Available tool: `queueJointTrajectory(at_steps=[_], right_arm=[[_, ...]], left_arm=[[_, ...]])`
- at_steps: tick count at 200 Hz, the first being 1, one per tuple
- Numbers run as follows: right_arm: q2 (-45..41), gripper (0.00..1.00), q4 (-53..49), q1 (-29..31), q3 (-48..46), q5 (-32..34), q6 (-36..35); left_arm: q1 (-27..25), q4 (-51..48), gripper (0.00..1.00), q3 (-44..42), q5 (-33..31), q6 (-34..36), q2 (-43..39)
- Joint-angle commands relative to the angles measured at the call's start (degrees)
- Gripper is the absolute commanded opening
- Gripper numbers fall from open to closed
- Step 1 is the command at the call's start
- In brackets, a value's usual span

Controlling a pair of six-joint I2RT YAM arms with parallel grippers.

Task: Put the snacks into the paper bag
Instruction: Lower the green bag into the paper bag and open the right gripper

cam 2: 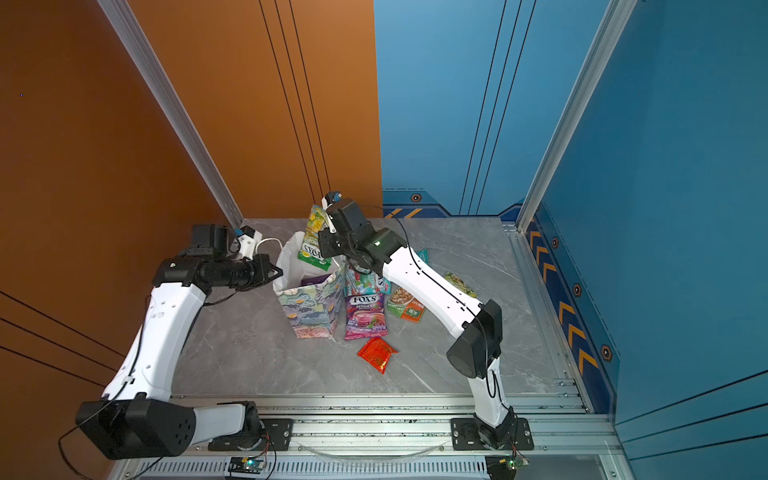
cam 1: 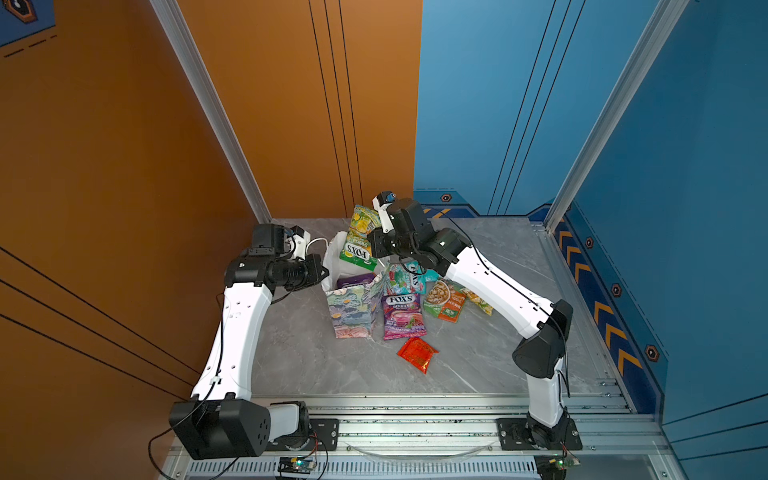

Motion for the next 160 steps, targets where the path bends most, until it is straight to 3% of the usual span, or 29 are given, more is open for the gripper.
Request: queueJointTrajectory(at_steps=[1,160], right_arm=[[-4.32,0.00,0.69,1.04,-0.80,-2.06,-1.39],[-4.71,0.00,-1.15,3.80,-4.77,-7.44,-1.53]], left_arm=[[-0.22,2.08,0.00,0.15,2.53,-0.35,-1.32],[-0.22,2.10,0.00,0.32,3.02,-0.70,-1.84]])
